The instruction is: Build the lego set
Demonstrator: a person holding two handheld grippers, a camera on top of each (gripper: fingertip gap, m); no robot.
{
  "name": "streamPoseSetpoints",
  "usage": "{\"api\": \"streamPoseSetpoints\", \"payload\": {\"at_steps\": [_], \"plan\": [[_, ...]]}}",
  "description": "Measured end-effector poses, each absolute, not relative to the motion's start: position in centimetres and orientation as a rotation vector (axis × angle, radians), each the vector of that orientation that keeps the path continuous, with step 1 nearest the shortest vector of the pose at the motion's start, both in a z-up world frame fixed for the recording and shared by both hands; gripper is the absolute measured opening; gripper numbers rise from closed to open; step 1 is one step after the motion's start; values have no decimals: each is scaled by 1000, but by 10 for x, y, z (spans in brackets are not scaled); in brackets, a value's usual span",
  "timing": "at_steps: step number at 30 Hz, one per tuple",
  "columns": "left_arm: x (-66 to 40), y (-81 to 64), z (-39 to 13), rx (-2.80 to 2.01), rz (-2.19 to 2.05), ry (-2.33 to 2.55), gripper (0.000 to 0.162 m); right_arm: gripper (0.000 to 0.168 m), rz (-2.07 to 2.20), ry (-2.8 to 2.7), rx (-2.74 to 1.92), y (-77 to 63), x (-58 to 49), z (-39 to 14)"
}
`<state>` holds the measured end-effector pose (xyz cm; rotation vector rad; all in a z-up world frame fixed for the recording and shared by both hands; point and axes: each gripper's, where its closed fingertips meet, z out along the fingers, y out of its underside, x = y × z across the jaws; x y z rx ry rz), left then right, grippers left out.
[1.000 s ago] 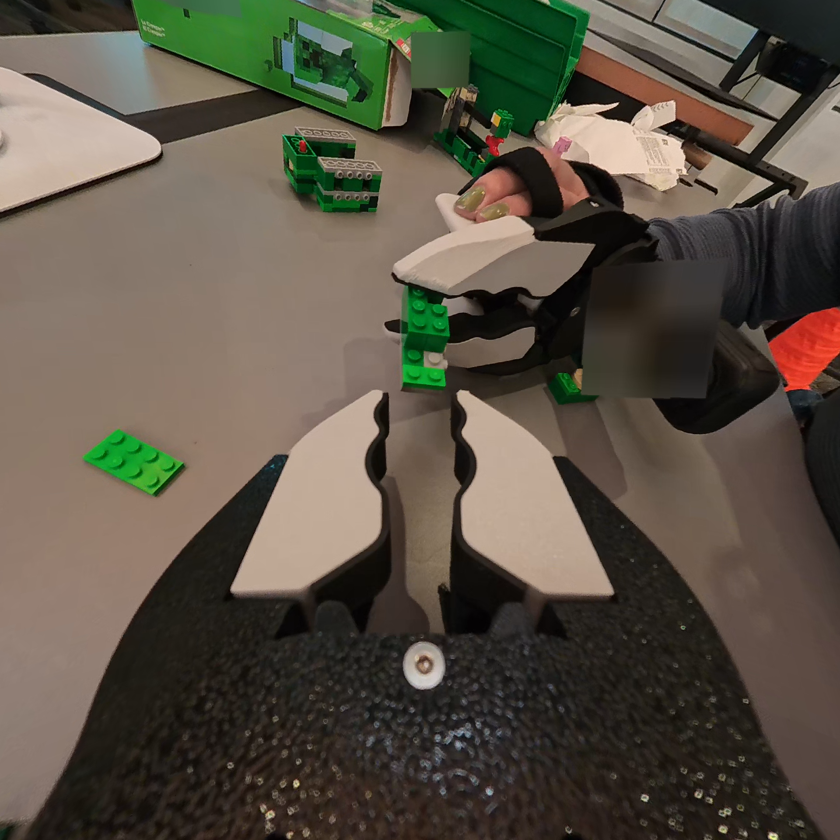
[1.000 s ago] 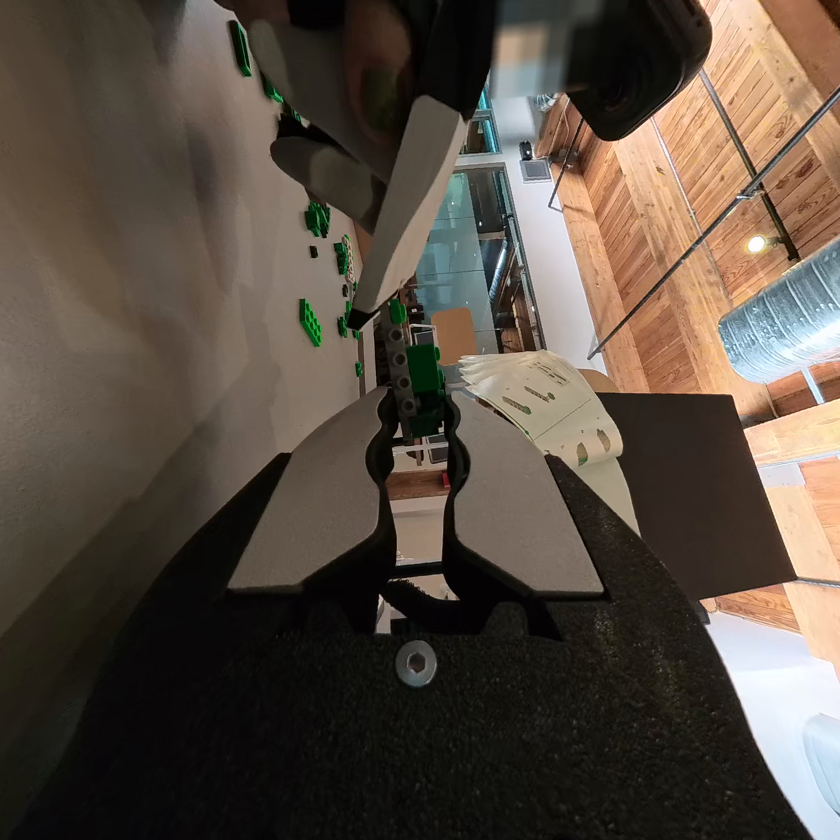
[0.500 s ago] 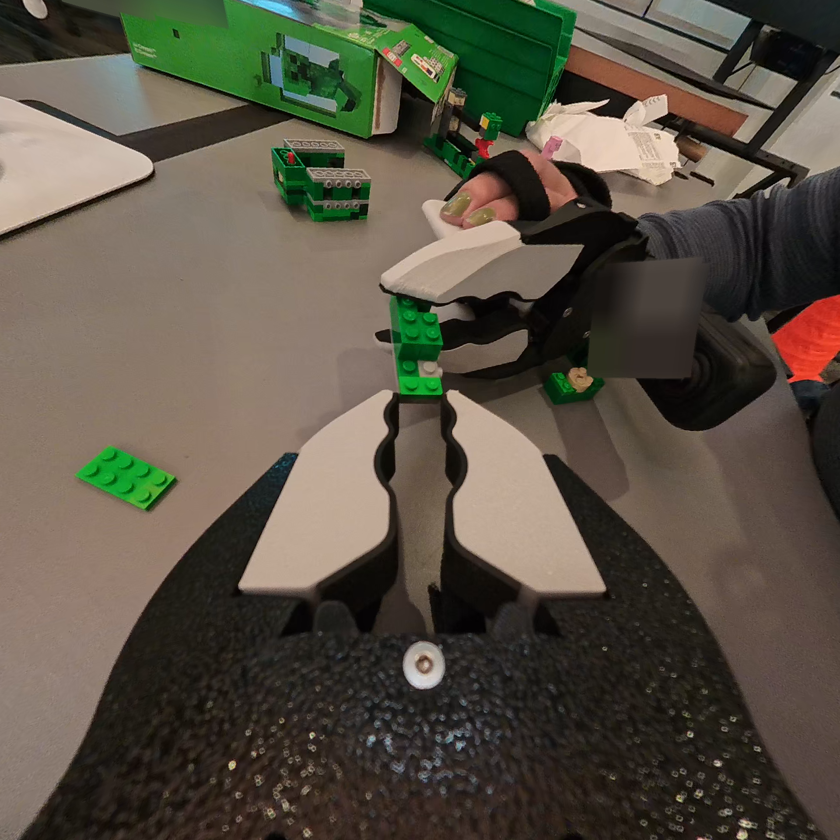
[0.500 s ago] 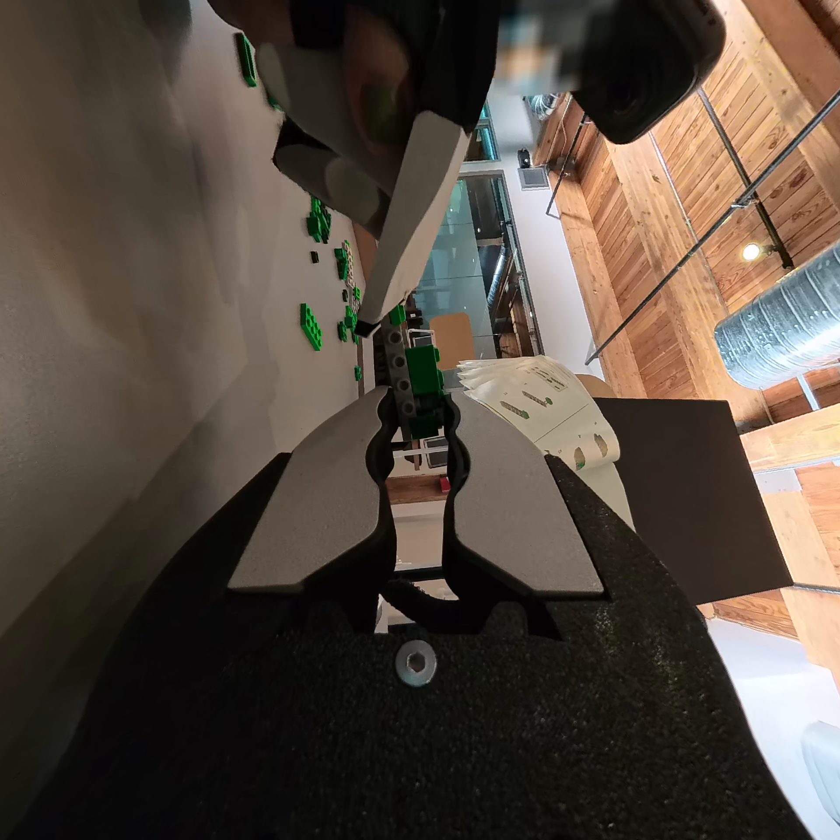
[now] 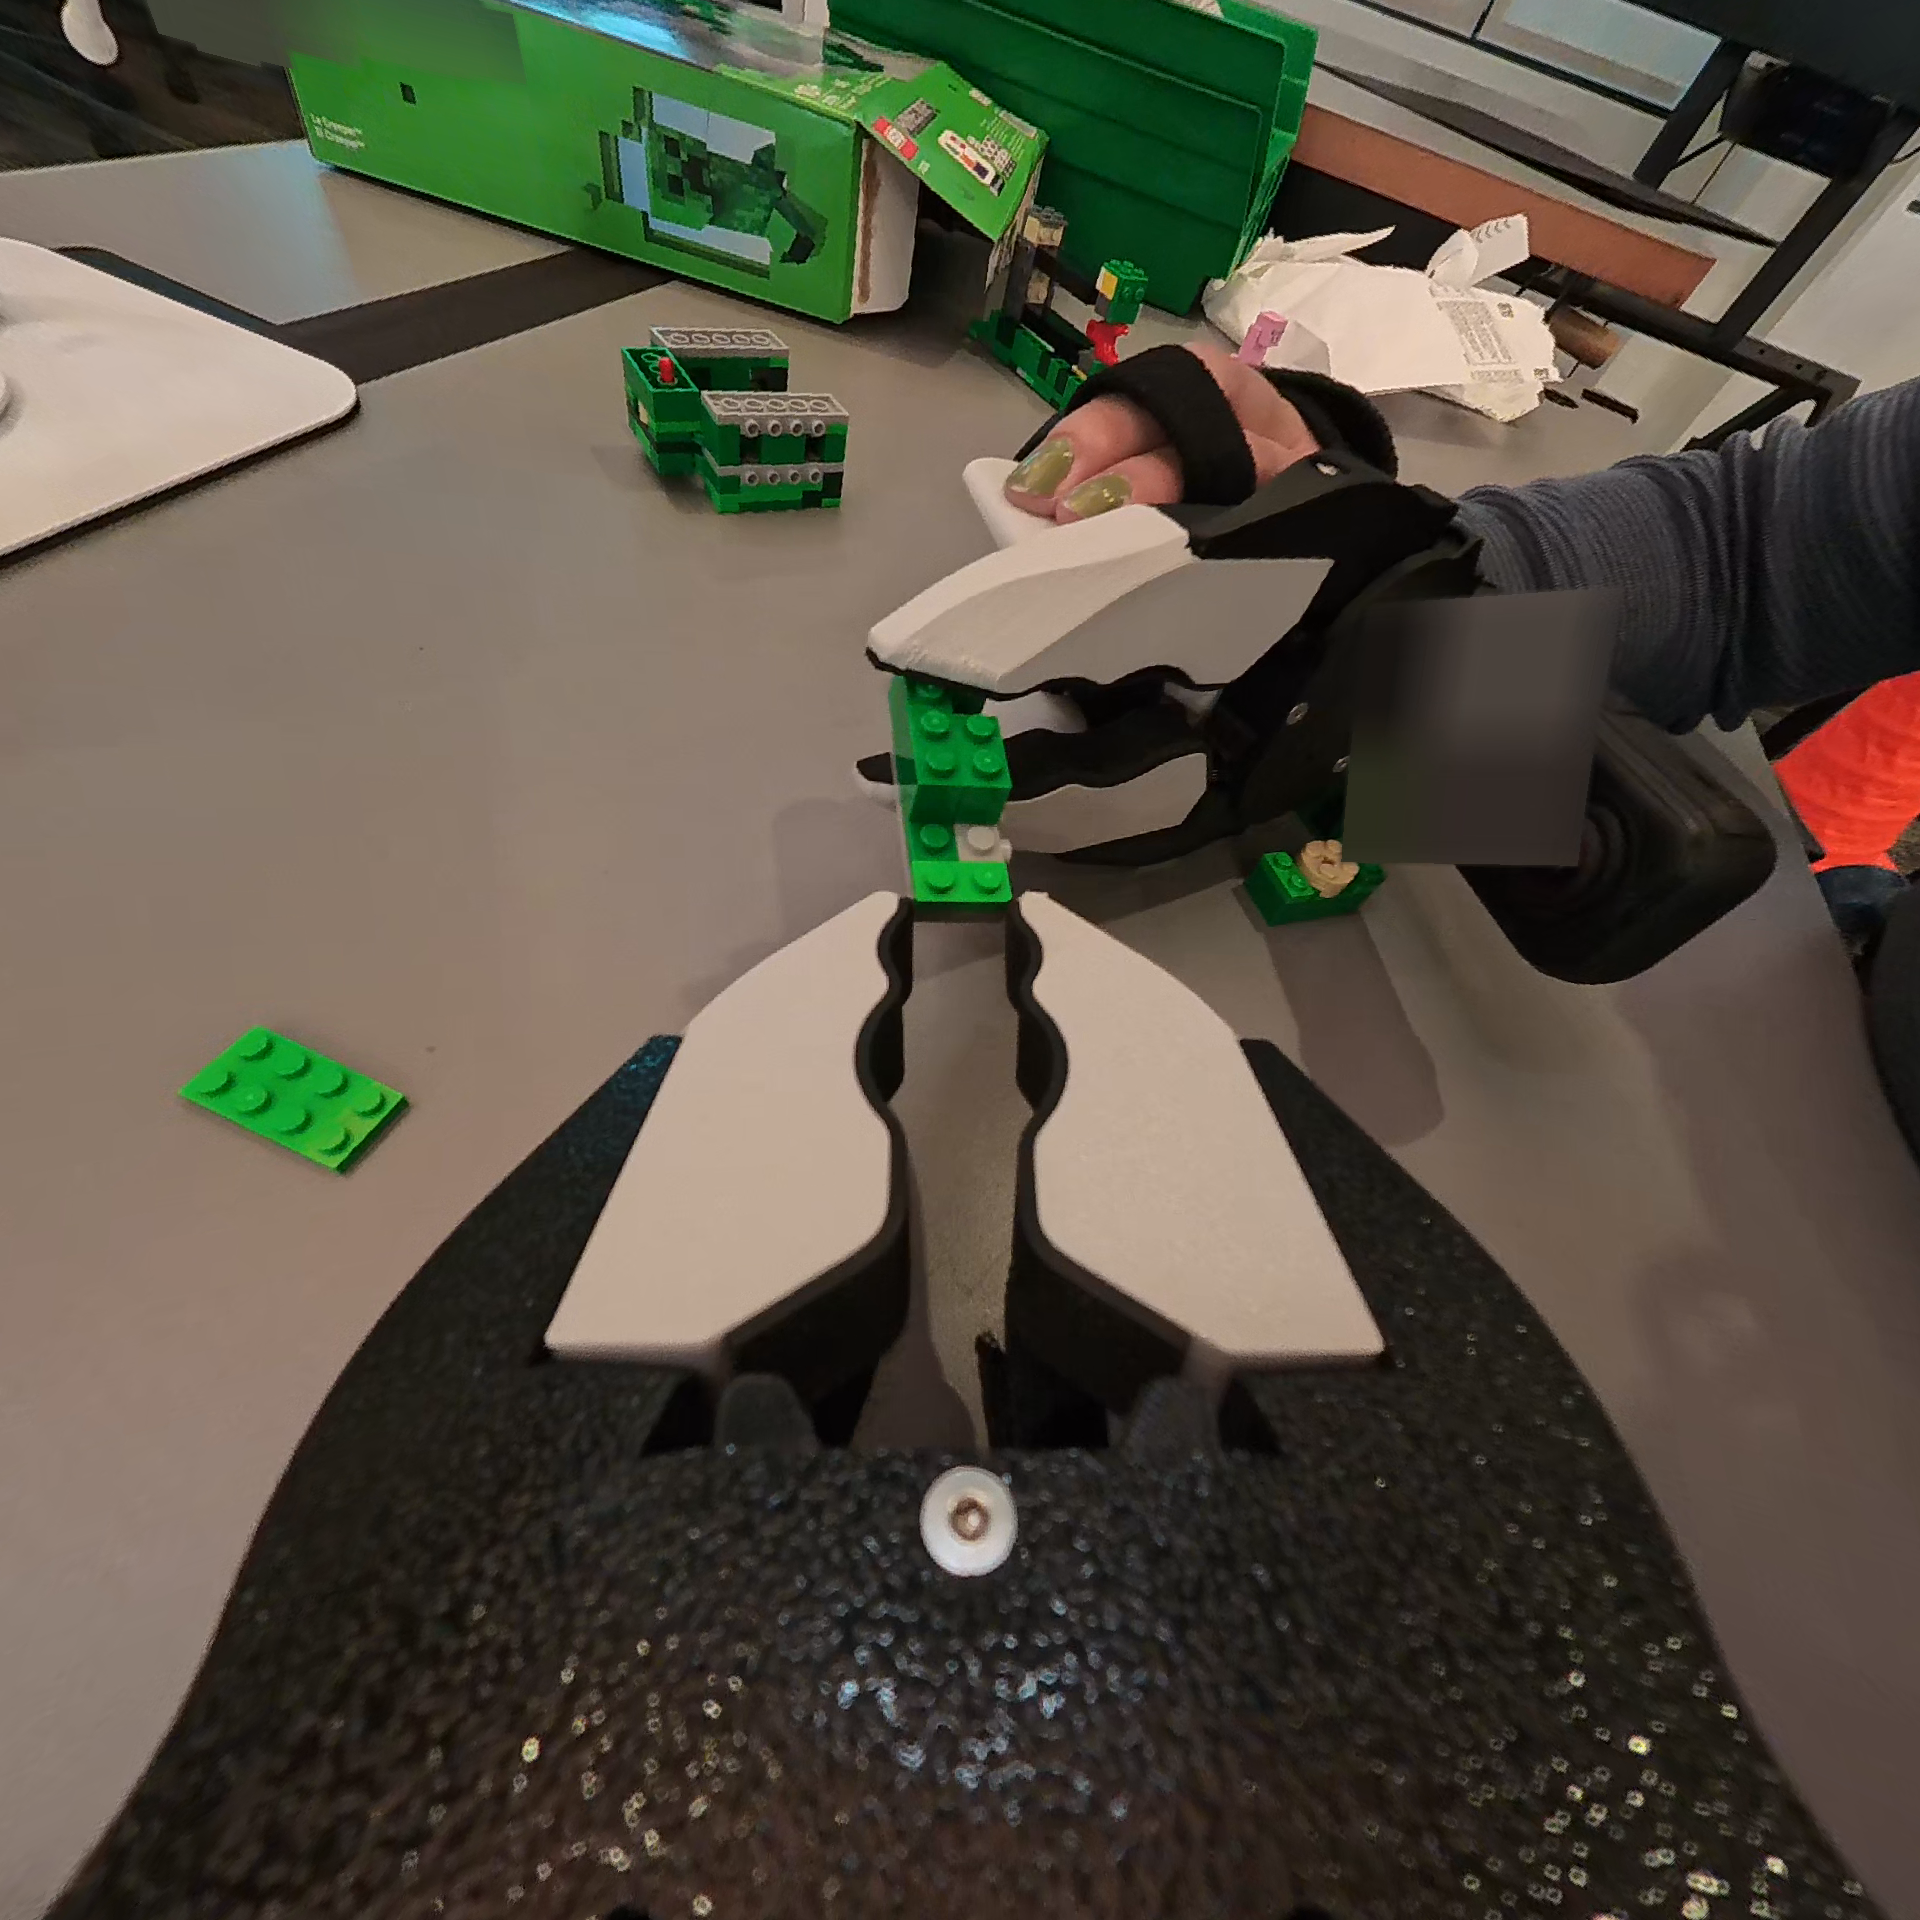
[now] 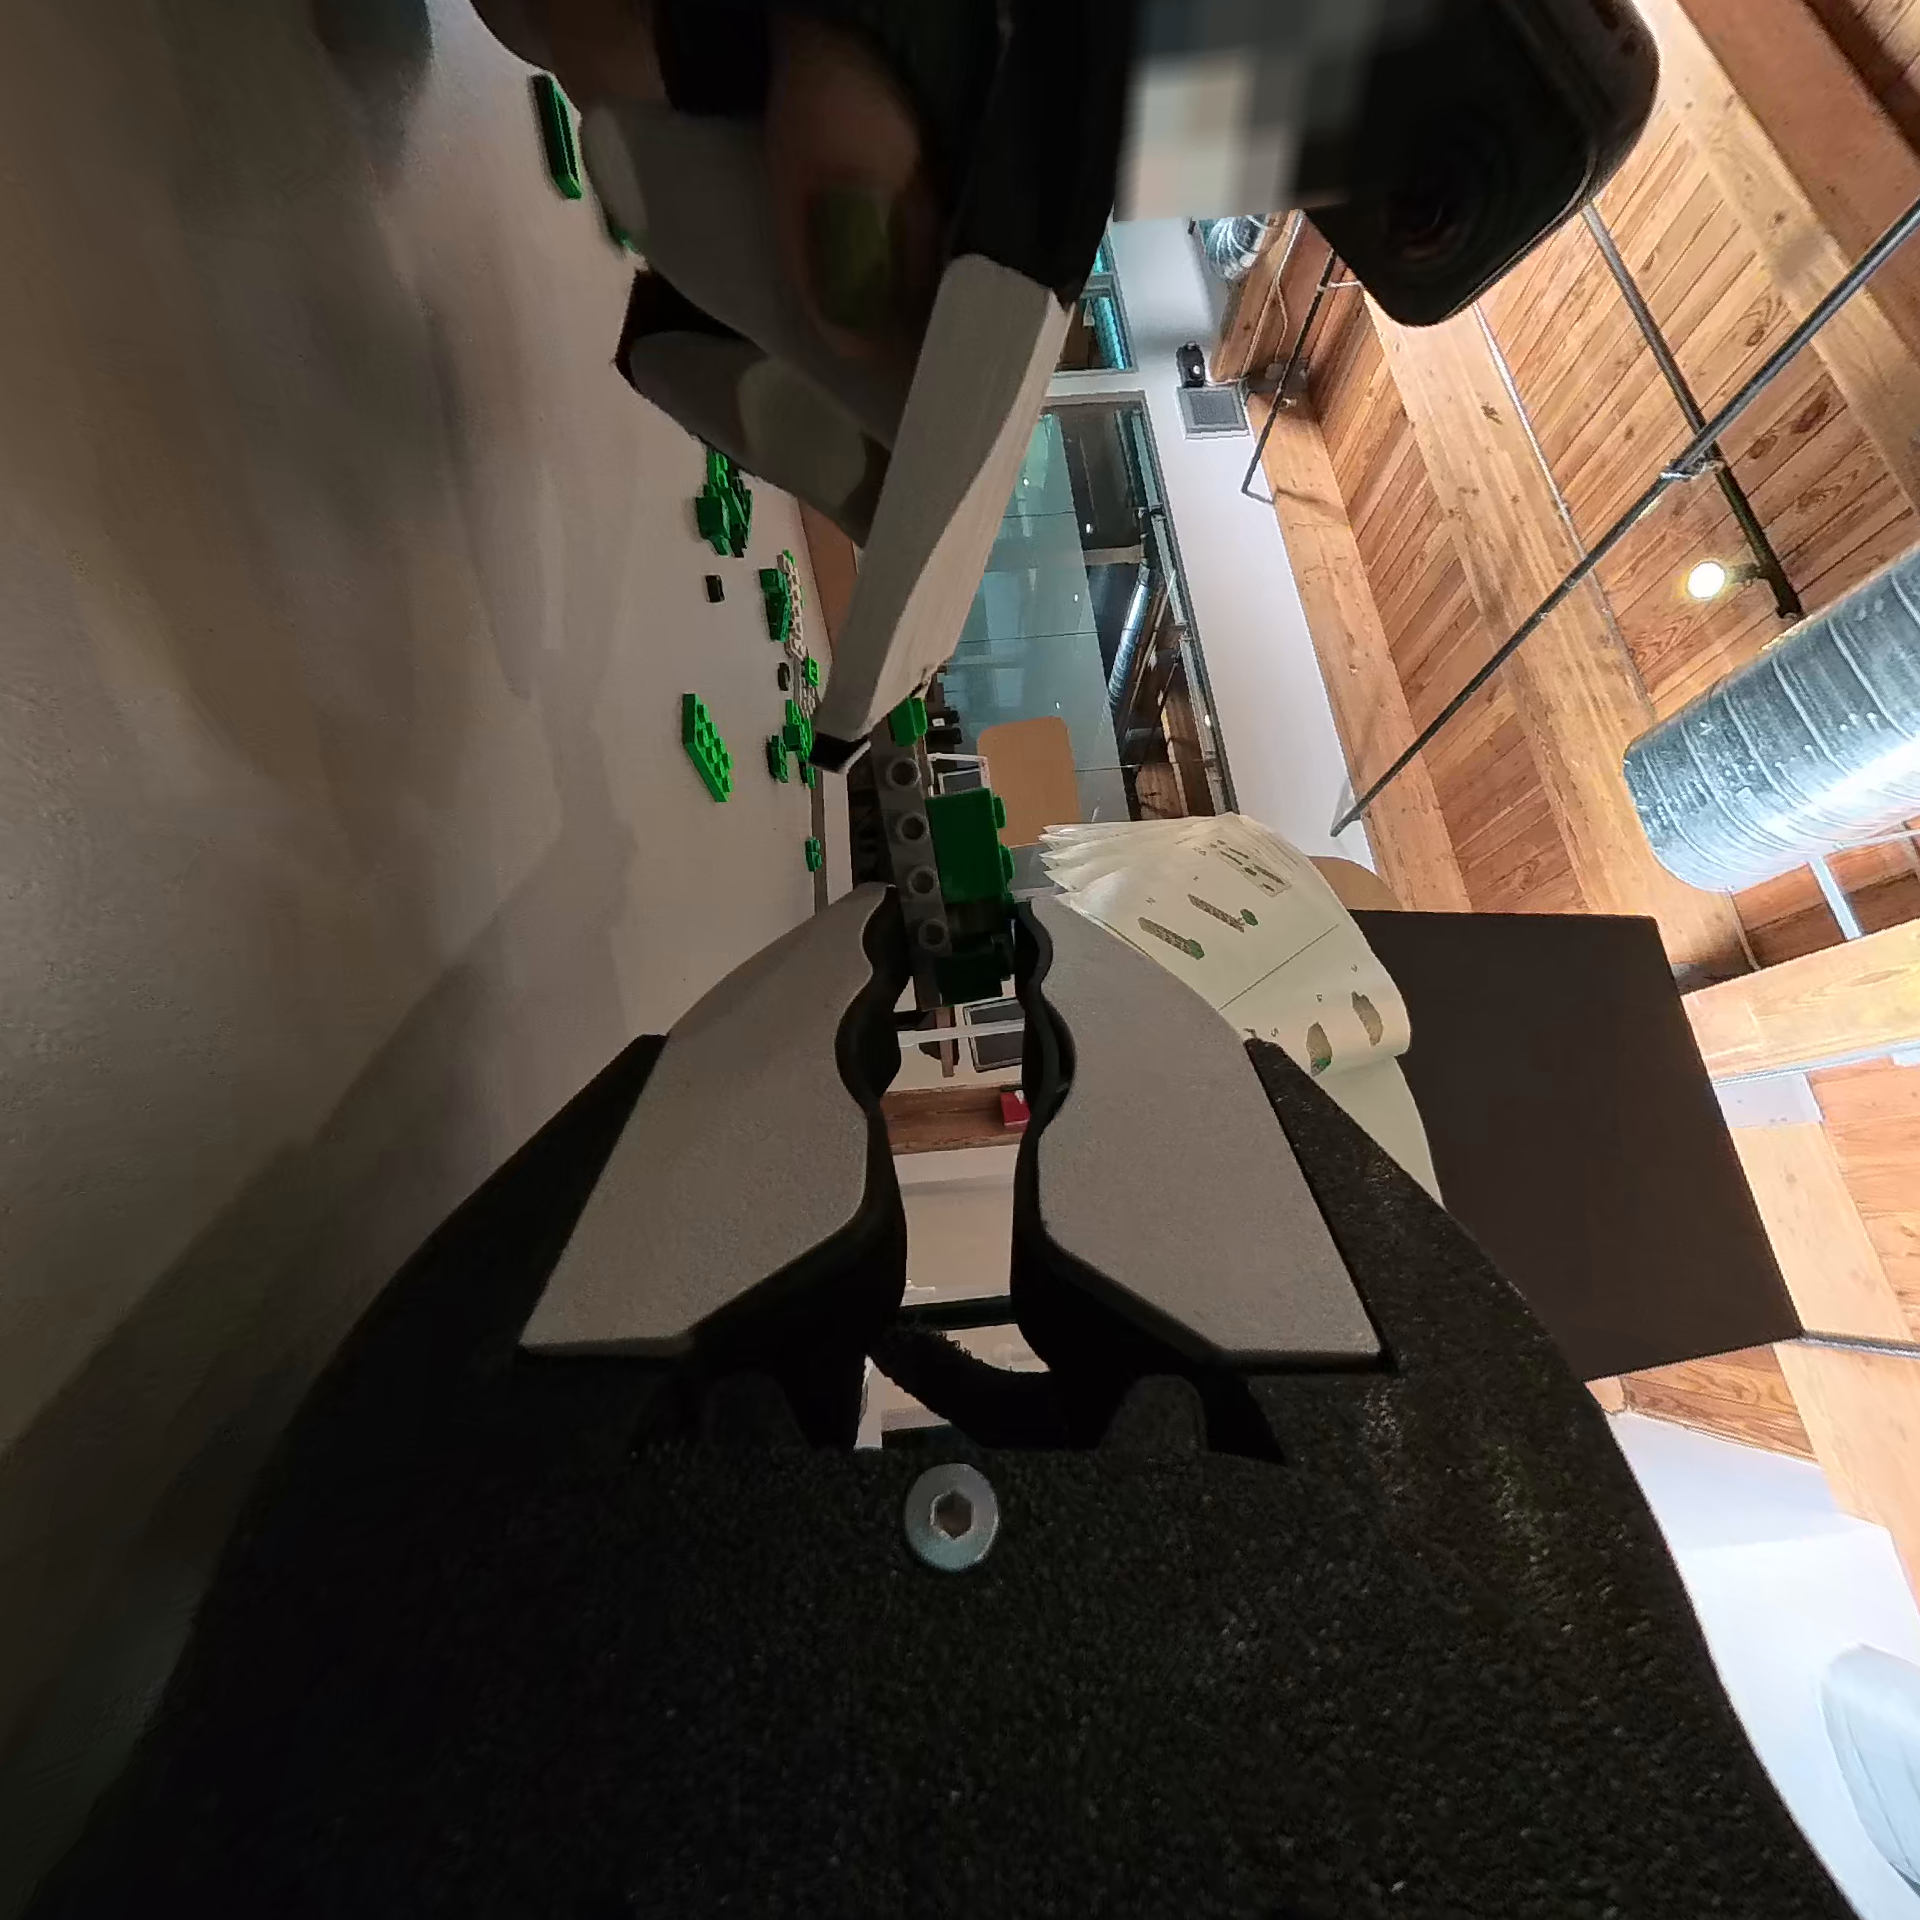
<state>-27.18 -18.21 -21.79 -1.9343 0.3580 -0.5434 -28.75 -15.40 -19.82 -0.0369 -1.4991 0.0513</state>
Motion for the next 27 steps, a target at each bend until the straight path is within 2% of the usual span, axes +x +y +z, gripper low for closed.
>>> {"api": "streamPoseSetpoints", "payload": {"at_steps": [7,11,13,27], "plan": [[-273,-181,-213,-1896,-510,356,16,18,50,-1472,-39,-153,-287,-194],[-284,-178,-207,-1850,-416,318,16,35,108,-1460,-84,-152,-287,-189],[-293,-178,-205,-1835,-334,302,16,37,137,-1461,-129,-146,-287,-187],[-307,-177,-200,-1798,-119,321,16,27,165,-1463,-174,-139,-288,-187]]}}
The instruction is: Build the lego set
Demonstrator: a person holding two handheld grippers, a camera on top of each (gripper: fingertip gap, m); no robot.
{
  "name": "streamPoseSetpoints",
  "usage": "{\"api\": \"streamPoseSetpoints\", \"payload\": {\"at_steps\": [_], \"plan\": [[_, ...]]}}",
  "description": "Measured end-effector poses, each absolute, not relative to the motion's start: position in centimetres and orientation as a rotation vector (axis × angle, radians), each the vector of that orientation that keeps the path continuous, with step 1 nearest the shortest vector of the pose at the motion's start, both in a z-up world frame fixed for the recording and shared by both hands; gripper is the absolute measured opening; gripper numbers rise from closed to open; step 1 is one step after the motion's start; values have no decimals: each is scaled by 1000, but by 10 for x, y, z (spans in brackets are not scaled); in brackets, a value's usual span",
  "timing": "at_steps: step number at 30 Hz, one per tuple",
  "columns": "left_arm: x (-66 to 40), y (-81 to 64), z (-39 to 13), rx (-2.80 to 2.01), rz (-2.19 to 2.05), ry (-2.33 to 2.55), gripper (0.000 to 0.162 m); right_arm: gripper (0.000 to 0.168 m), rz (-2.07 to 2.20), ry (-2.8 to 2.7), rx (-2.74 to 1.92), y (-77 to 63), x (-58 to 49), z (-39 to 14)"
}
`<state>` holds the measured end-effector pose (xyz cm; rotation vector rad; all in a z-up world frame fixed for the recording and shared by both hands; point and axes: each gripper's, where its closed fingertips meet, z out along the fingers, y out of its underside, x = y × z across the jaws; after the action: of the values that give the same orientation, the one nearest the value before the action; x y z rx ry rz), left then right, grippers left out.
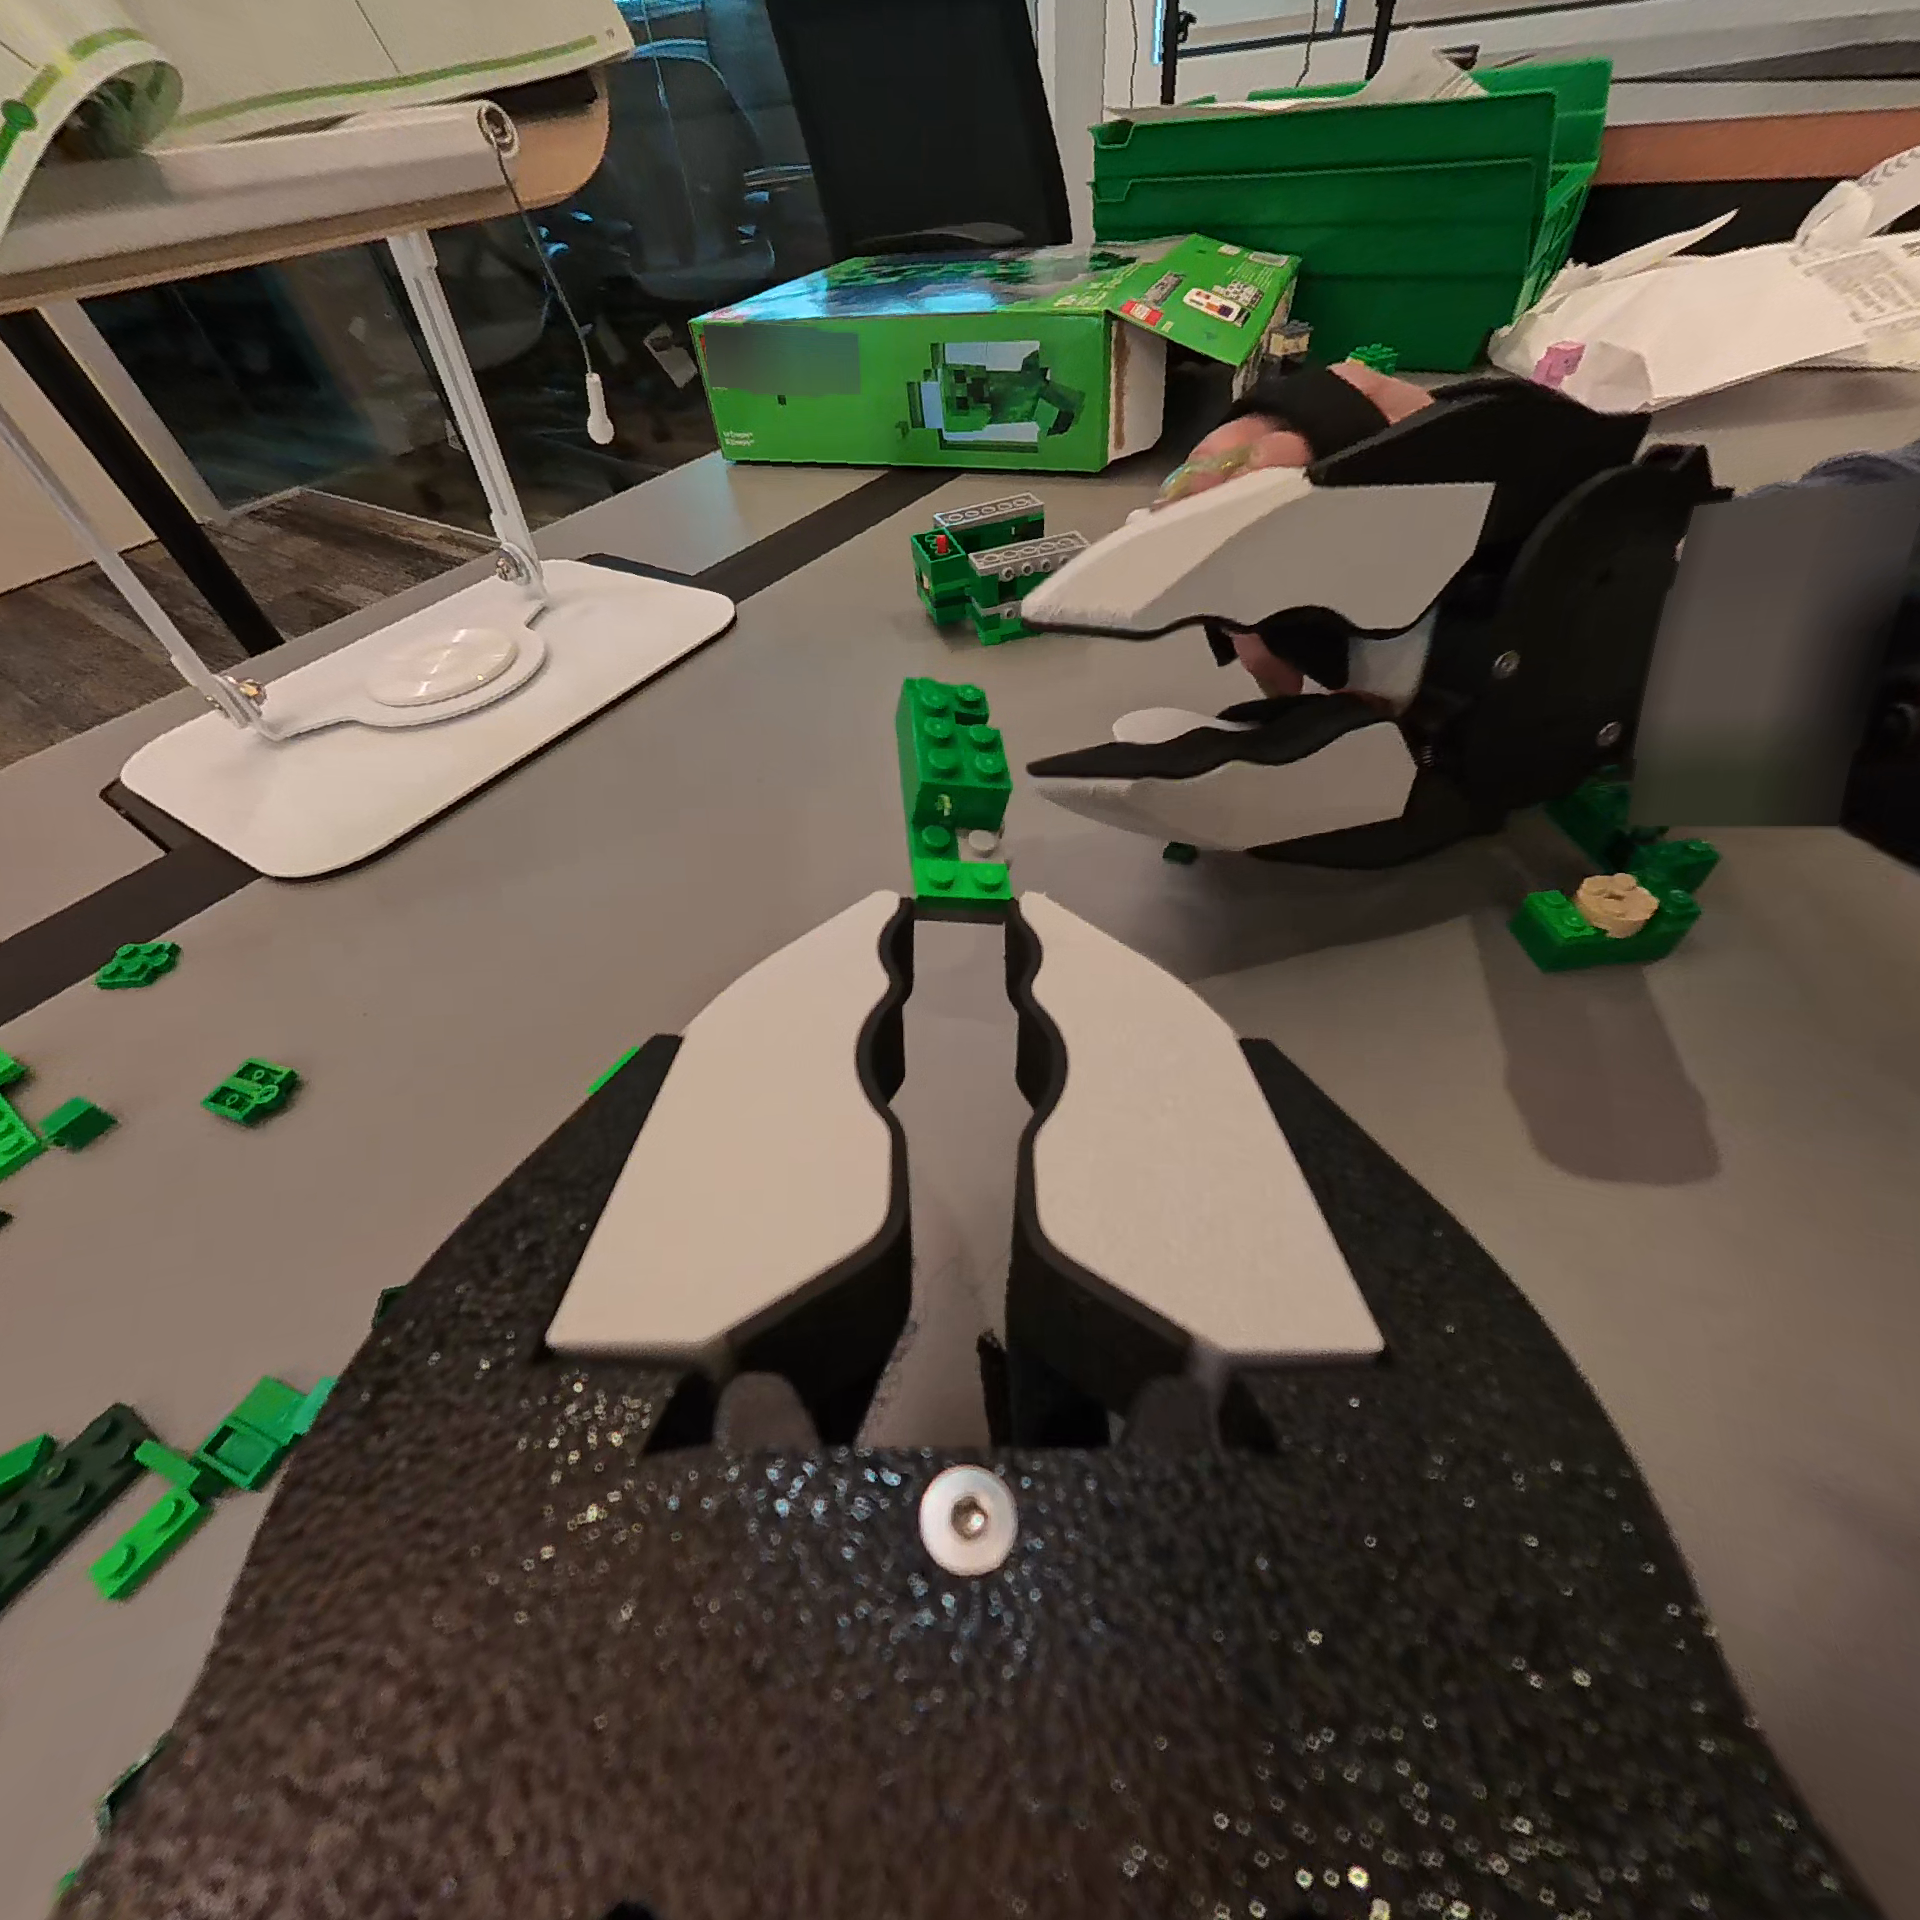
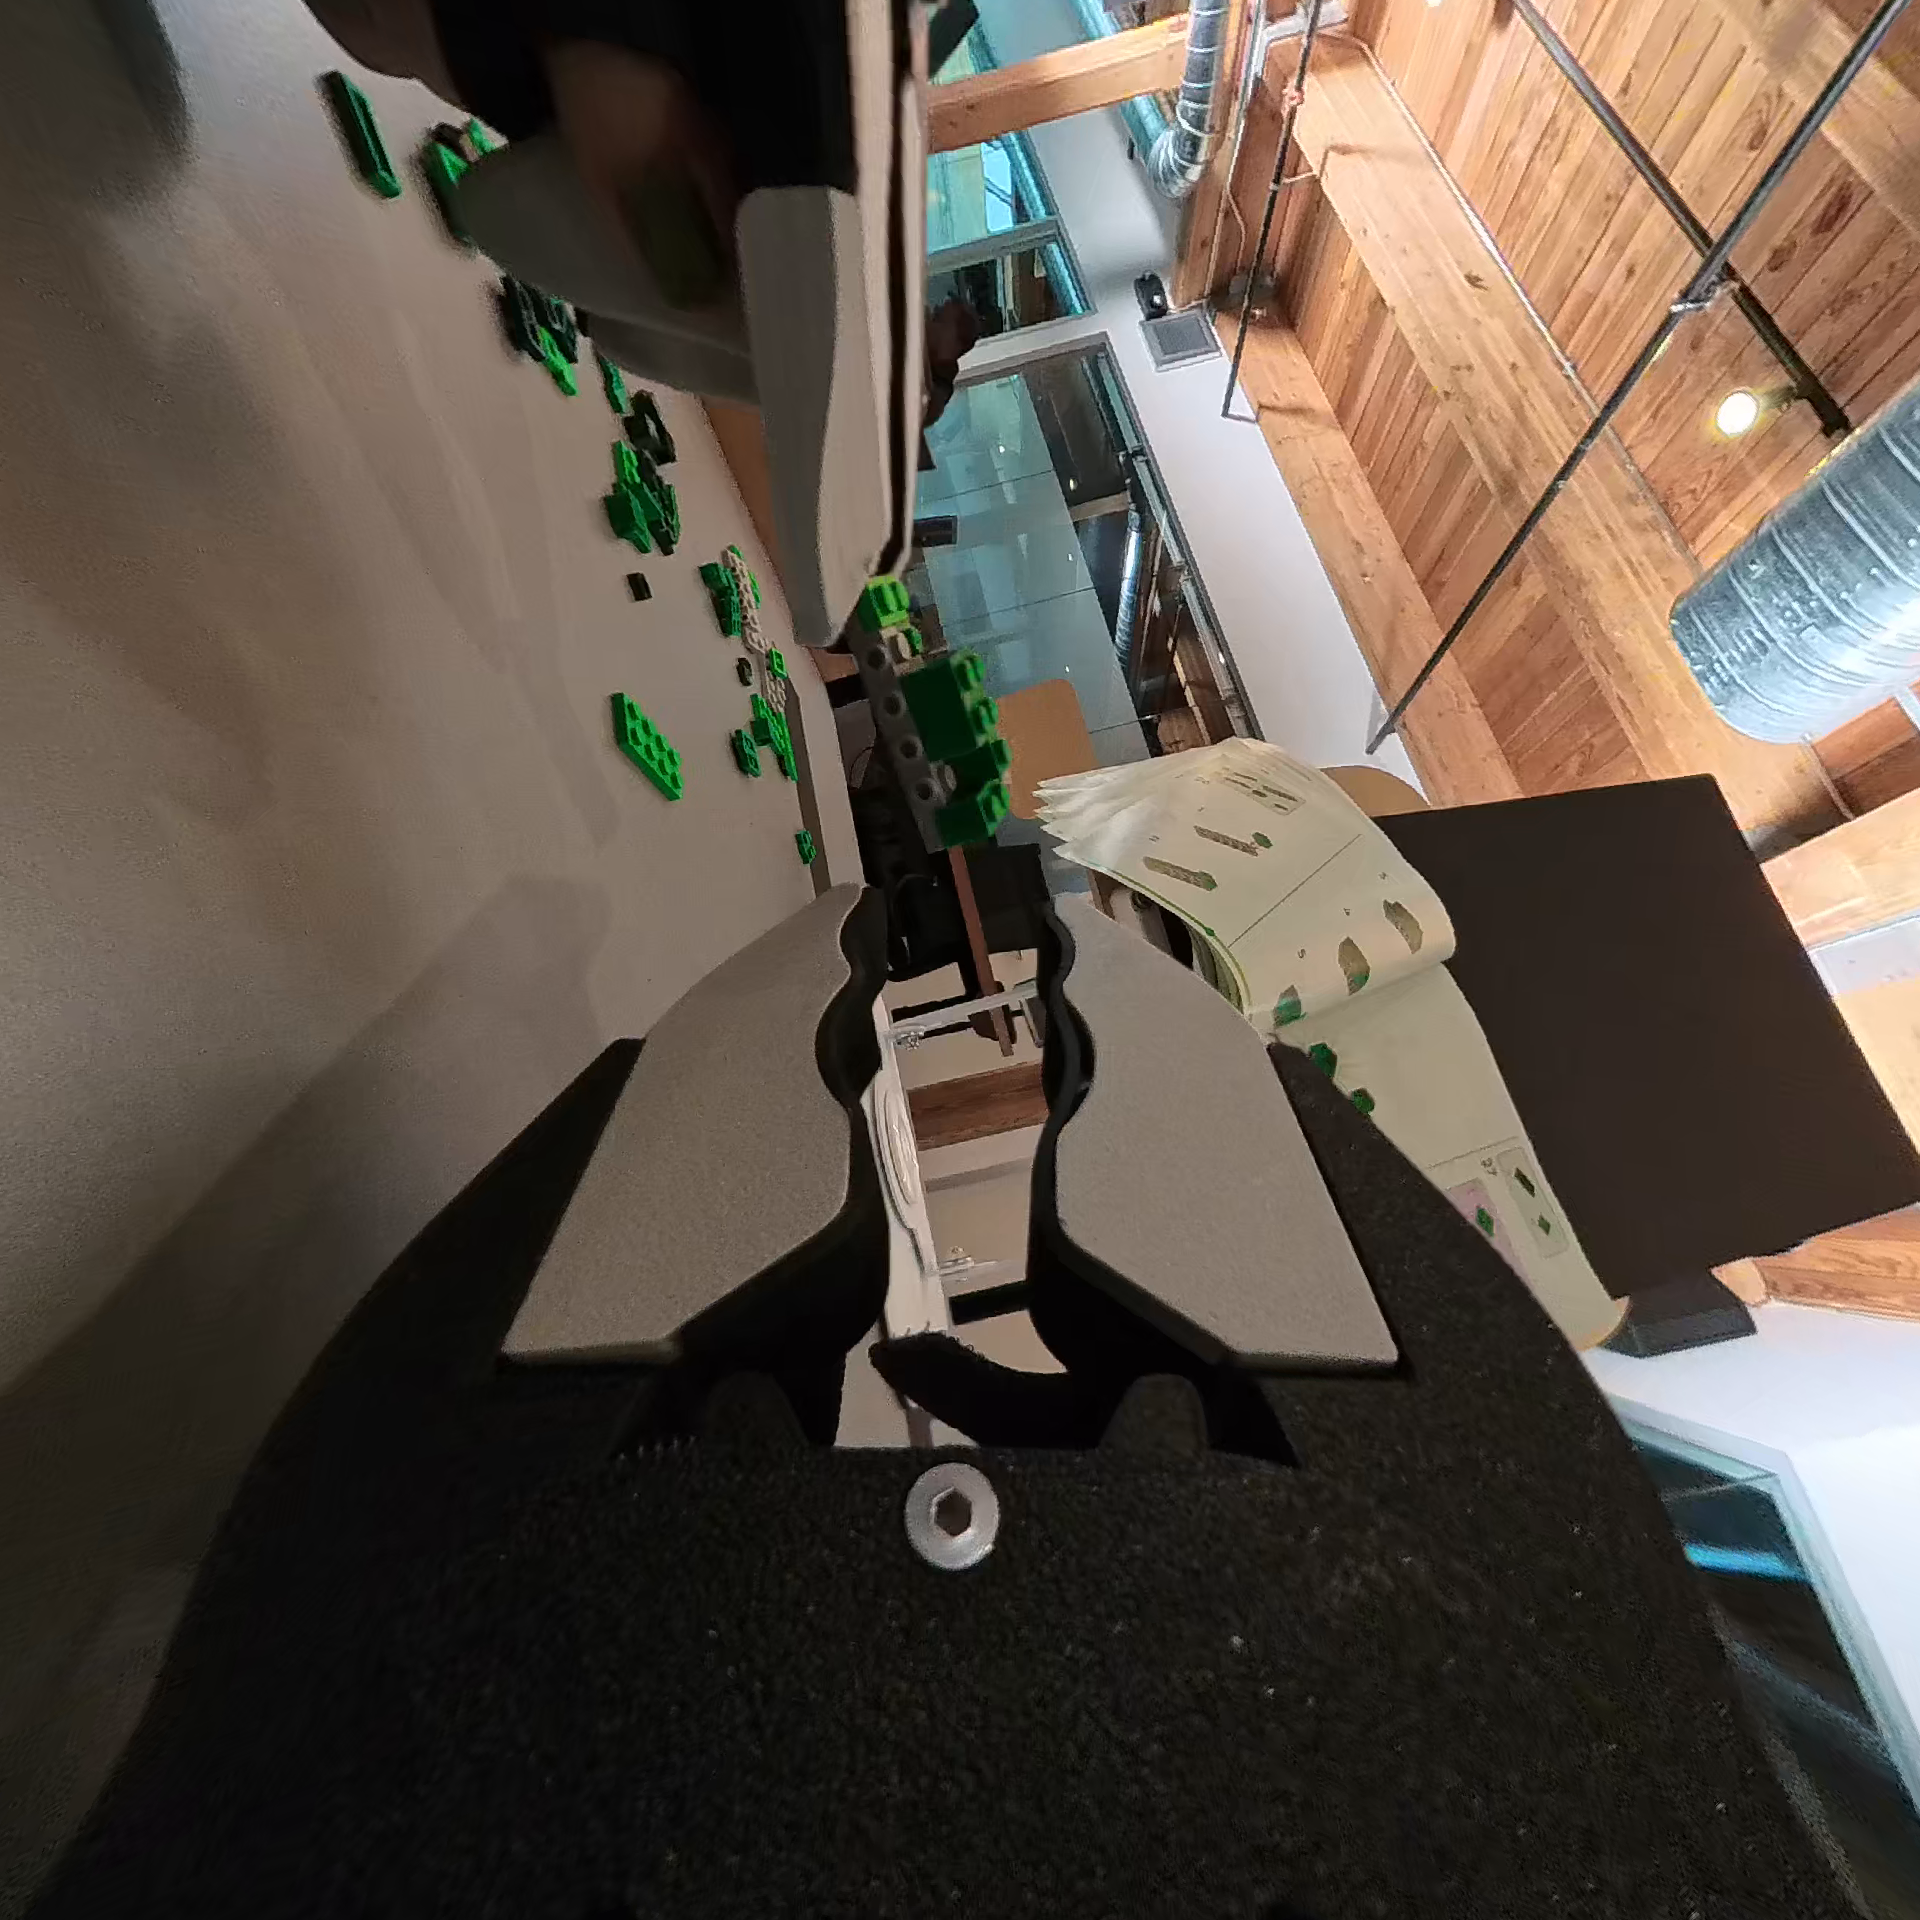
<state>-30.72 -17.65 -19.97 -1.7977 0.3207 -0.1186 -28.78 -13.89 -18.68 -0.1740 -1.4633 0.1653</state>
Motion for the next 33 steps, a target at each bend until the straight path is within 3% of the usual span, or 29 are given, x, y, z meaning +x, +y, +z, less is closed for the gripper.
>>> {"api": "streamPoseSetpoints", "payload": {"at_steps": [26,33], "plan": [[-281,-193,-201,-1791,-383,492,16,19,328,-1419,-387,-116,-286,-175],[-269,-198,-218,-1902,-239,597,16,13,489,-1464,-527,-110,-285,-179]]}}
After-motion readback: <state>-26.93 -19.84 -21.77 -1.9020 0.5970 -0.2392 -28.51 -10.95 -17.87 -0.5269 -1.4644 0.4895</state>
